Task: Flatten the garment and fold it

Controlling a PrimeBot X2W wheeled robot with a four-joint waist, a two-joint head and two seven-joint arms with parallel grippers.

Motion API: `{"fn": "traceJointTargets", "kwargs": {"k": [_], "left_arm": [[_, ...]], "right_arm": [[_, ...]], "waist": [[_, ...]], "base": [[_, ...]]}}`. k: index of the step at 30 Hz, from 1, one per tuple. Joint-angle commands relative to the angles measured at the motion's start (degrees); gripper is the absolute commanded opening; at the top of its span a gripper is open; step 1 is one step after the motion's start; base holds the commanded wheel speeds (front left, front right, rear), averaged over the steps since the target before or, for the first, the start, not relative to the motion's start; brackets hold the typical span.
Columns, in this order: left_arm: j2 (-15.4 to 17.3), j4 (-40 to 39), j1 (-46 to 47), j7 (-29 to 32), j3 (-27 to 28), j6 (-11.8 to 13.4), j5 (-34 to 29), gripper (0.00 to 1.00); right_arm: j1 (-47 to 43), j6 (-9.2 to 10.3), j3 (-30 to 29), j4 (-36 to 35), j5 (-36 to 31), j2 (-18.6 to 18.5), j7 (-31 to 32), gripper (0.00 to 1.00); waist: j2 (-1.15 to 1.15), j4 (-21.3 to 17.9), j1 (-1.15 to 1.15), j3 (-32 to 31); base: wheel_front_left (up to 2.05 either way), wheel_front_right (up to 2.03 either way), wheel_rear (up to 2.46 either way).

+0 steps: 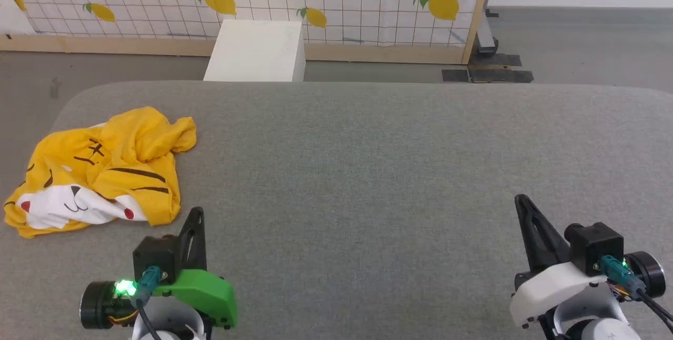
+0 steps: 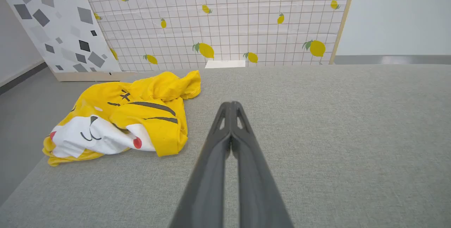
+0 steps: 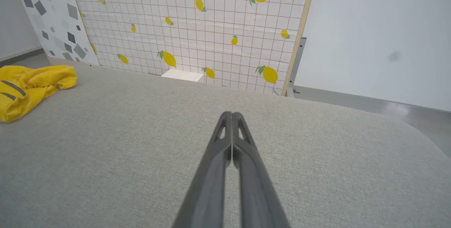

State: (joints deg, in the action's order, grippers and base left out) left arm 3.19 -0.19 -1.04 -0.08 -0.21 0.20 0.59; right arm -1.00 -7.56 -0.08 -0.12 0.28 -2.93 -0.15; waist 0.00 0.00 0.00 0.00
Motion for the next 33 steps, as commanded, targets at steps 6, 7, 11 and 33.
{"fn": "traceJointTargets", "kwargs": {"k": [6, 7, 11, 33], "left_arm": [[0.0, 0.0, 0.0, 0.0, 0.0, 0.0, 0.0, 1.0], [0.0, 0.0, -0.1, 0.0, -0.1, 0.0, 0.1, 1.0], [0.0, 0.0, -0.1, -0.3, -0.2, 0.0, 0.3, 1.0], [0.0, 0.3, -0.5, -3.1, -0.7, -0.2, 2.2, 1.0]], "right_arm": [[0.0, 0.0, 0.0, 0.0, 0.0, 0.0, 0.0, 1.0], [0.0, 0.0, 0.0, 0.0, 0.0, 0.0, 0.0, 1.0], [-0.1, 0.0, -0.4, 0.2, 0.3, 0.0, -0.3, 1.0], [-0.5, 0.02, -3.3, 1.3, 1.6, 0.0, -3.1, 1.0]], "waist": [[0.0, 0.0, 0.0, 0.0], [0.0, 0.0, 0.0, 0.0], [0.0, 0.0, 0.0, 0.0], [0.0, 1.2, 0.0, 0.2]], "base": [[0.0, 0.0, 0.0], [0.0, 0.0, 0.0], [0.0, 0.0, 0.0], [0.0, 0.0, 0.0]]}}
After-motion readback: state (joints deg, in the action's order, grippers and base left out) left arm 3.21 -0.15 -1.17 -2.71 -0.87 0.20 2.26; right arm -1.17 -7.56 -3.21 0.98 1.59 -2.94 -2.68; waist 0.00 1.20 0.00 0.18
